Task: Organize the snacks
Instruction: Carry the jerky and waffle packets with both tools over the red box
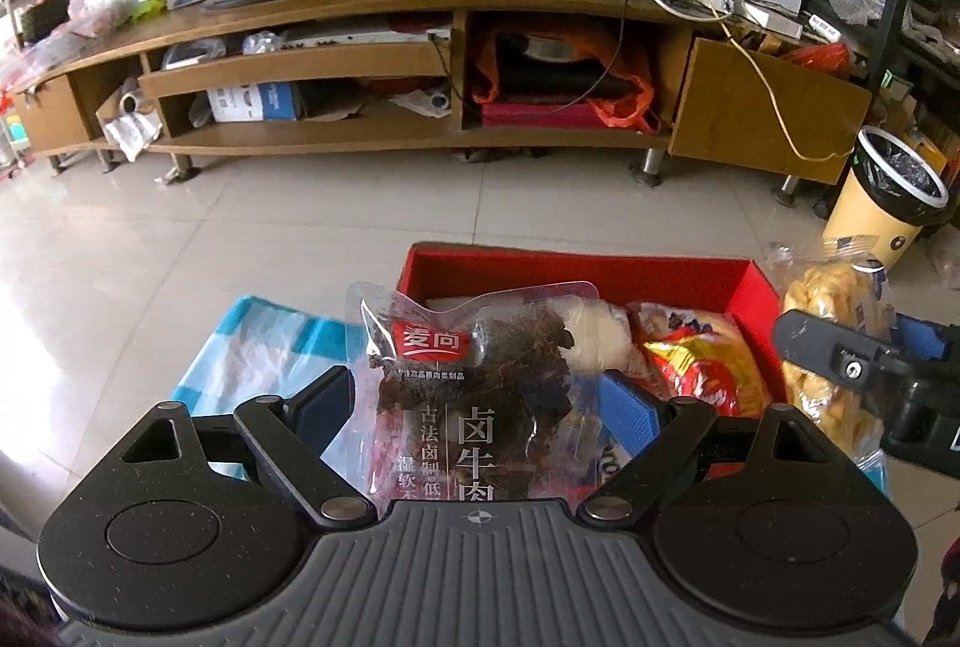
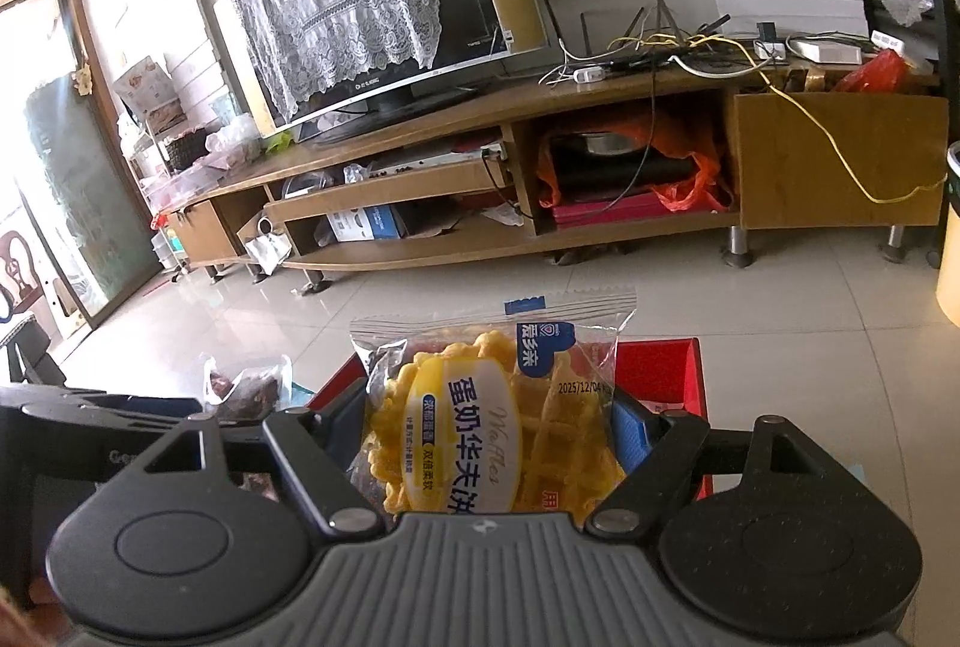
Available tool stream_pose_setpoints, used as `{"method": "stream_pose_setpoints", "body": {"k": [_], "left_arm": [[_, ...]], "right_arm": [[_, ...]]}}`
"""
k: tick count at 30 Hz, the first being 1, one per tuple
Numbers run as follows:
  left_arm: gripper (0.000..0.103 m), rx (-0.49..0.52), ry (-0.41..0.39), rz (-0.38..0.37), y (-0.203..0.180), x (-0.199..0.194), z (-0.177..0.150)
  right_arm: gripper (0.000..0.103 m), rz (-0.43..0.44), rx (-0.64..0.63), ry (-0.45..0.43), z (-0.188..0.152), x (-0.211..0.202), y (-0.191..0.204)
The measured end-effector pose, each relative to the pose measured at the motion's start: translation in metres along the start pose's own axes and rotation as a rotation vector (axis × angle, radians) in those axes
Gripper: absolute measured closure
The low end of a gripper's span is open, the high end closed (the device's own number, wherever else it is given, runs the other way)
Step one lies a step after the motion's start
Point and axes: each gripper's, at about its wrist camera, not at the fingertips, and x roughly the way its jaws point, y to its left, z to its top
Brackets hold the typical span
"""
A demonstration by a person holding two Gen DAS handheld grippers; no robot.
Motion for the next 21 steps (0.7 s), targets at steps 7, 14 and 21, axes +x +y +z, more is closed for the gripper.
{"method": "stream_pose_setpoints", "body": {"k": [7, 14, 21], "left_arm": [[0.012, 0.008, 0.014, 0.009, -0.006, 0.015, 0.010], [0.012, 0.022, 0.017, 0.015, -0.013, 0.026, 0.018], [0.012, 0.035, 0.031, 0.020, -0.019, 0.036, 0.018]], "right_arm": [[0.026, 0.011, -0.009, -0.006, 0.006, 0.006, 0.001], [0.026, 0.019, -0.004, 0.012, 0.007, 0.021, -0.004], [0.026, 0.020, 0.016, 0.015, 0.009, 0.030, -0.006]]}}
